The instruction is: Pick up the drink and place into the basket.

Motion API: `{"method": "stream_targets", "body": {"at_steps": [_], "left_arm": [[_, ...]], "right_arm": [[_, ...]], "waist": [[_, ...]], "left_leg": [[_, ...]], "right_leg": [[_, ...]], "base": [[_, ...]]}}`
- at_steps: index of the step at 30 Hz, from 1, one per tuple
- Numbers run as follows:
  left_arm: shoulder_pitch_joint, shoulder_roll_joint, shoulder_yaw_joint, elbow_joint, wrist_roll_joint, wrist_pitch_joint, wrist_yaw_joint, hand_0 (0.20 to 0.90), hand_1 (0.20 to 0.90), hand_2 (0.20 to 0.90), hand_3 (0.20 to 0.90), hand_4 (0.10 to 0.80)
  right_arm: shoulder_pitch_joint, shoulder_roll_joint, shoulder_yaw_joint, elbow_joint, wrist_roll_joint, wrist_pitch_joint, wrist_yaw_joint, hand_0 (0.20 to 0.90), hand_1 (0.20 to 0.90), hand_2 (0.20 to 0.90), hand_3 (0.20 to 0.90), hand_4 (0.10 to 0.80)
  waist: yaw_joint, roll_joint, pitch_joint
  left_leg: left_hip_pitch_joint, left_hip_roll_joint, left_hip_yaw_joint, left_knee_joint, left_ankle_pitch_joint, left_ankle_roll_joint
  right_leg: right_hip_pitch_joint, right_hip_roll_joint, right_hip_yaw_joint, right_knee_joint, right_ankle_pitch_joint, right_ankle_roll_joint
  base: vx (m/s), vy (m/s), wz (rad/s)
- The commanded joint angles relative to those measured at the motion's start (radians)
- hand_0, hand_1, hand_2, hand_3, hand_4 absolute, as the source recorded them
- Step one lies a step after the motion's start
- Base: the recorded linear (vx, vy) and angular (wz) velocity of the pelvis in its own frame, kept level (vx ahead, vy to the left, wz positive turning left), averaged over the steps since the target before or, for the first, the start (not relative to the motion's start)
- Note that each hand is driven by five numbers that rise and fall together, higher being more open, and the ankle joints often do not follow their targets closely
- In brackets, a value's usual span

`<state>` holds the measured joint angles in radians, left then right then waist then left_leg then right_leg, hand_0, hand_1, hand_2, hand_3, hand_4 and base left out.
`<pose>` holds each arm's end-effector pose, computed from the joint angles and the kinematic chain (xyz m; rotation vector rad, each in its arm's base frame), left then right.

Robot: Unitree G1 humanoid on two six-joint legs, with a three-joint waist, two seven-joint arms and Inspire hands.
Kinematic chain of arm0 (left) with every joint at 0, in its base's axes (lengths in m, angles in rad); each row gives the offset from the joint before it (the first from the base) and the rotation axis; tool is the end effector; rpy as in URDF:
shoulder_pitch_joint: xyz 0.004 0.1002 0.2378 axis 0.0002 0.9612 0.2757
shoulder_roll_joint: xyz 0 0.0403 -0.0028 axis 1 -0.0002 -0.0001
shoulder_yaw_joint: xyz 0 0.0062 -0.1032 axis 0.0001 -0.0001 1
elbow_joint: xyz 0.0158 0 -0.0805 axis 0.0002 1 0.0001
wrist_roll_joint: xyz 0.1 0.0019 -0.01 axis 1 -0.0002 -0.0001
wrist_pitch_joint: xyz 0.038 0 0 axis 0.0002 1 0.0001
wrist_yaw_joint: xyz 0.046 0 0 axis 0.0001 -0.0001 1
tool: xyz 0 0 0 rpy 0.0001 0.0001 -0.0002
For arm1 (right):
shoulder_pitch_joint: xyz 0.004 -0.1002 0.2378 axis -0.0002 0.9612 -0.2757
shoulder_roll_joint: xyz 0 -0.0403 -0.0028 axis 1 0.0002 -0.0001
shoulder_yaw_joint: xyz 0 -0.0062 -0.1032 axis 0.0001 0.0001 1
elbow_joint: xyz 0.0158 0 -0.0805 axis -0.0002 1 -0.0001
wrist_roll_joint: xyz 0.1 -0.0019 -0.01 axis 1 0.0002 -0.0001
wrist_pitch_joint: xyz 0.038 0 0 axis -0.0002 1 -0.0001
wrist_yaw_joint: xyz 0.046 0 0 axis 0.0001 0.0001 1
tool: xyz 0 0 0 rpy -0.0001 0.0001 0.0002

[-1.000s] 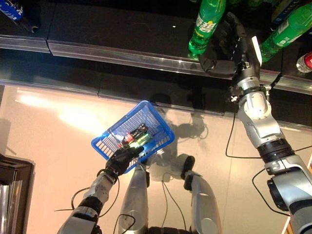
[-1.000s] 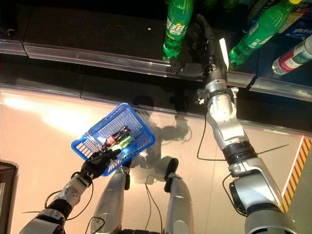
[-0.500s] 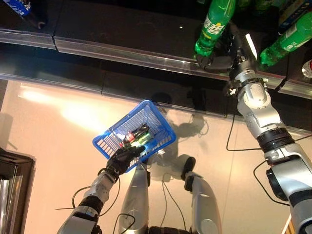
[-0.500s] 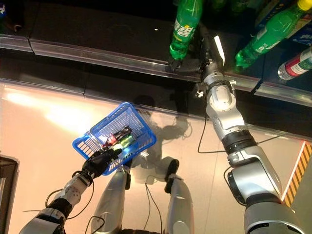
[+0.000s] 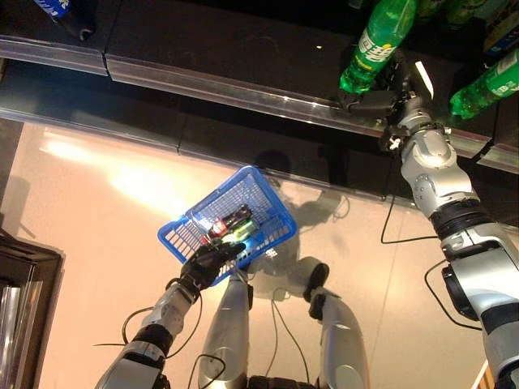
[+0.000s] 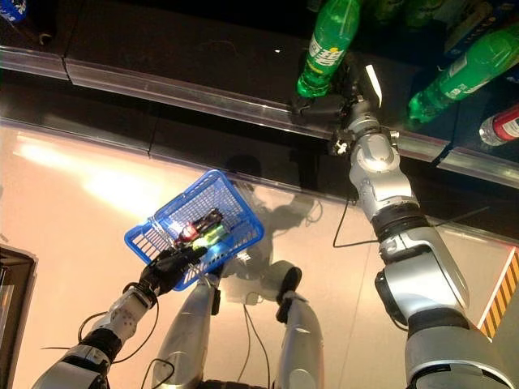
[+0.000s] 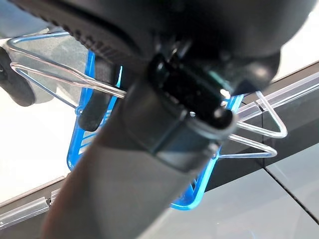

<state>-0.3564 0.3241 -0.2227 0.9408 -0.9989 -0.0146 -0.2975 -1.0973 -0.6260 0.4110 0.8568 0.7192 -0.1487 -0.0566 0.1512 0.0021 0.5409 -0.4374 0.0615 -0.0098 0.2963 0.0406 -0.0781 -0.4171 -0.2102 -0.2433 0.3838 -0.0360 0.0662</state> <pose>0.2338 0.2149 -0.0314 -0.5975 0.4694 -0.0496 0.3576 -0.2177 0.2278 -0.0790 -0.3192 -0.0202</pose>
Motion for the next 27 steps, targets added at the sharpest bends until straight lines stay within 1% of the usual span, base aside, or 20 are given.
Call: {"method": "stream_targets", "body": {"at_steps": [1, 2, 7, 13, 27], "left_arm": [[0.143, 0.063, -0.109, -0.069, 0.032, -0.014, -0.073, 0.300, 0.300, 0.300, 0.200, 0.100], [0.143, 0.061, -0.110, -0.068, 0.031, -0.015, -0.074, 0.300, 0.300, 0.300, 0.200, 0.100], [0.153, 0.051, -0.119, -0.072, 0.028, -0.021, -0.086, 0.300, 0.300, 0.300, 0.200, 0.100], [0.162, 0.044, -0.126, -0.073, 0.028, -0.028, -0.094, 0.300, 0.300, 0.300, 0.200, 0.100], [0.164, 0.033, -0.137, -0.069, 0.033, -0.035, -0.102, 0.300, 0.300, 0.300, 0.200, 0.100]], "right_arm": [[-0.180, -0.045, -0.005, 0.006, 0.108, -0.048, 0.054, 0.467, 0.467, 0.467, 0.395, 0.295], [-0.185, -0.040, -0.005, 0.014, 0.121, -0.050, 0.056, 0.300, 0.300, 0.300, 0.200, 0.100], [-0.196, -0.010, -0.018, 0.033, 0.165, -0.048, 0.071, 0.300, 0.300, 0.300, 0.200, 0.100], [-0.201, 0.005, -0.024, 0.048, 0.168, -0.043, 0.073, 0.300, 0.300, 0.300, 0.200, 0.100], [-0.200, 0.037, -0.029, 0.033, 0.181, -0.039, 0.075, 0.300, 0.300, 0.300, 0.200, 0.100]], "waist": [[0.048, 0.076, -0.021], [0.050, 0.078, -0.021], [0.058, 0.092, -0.021], [0.064, 0.100, -0.021], [0.065, 0.107, -0.021]], "left_leg": [[-0.028, -0.035, 0.026, 0.121, -0.095, 0.024], [-0.026, -0.038, 0.026, 0.117, -0.094, 0.024], [-0.015, -0.051, 0.023, 0.096, -0.091, 0.026], [-0.005, -0.062, 0.019, 0.072, -0.084, 0.030], [0.011, -0.076, 0.017, 0.039, -0.074, 0.037]], "right_leg": [[0.029, -0.015, -0.019, -0.011, -0.014, 0.031], [0.028, -0.016, -0.019, -0.012, -0.013, 0.031], [0.025, -0.024, -0.019, -0.016, -0.010, 0.035], [0.021, -0.030, -0.018, -0.020, -0.005, 0.038], [0.018, -0.037, -0.016, -0.033, 0.009, 0.042]], "base": [[0.000, 0.000, 0.00], [0.000, 0.000, 0.00], [0.022, 0.035, 0.03], [0.003, 0.005, 0.01], [0.001, 0.002, 0.01]]}}
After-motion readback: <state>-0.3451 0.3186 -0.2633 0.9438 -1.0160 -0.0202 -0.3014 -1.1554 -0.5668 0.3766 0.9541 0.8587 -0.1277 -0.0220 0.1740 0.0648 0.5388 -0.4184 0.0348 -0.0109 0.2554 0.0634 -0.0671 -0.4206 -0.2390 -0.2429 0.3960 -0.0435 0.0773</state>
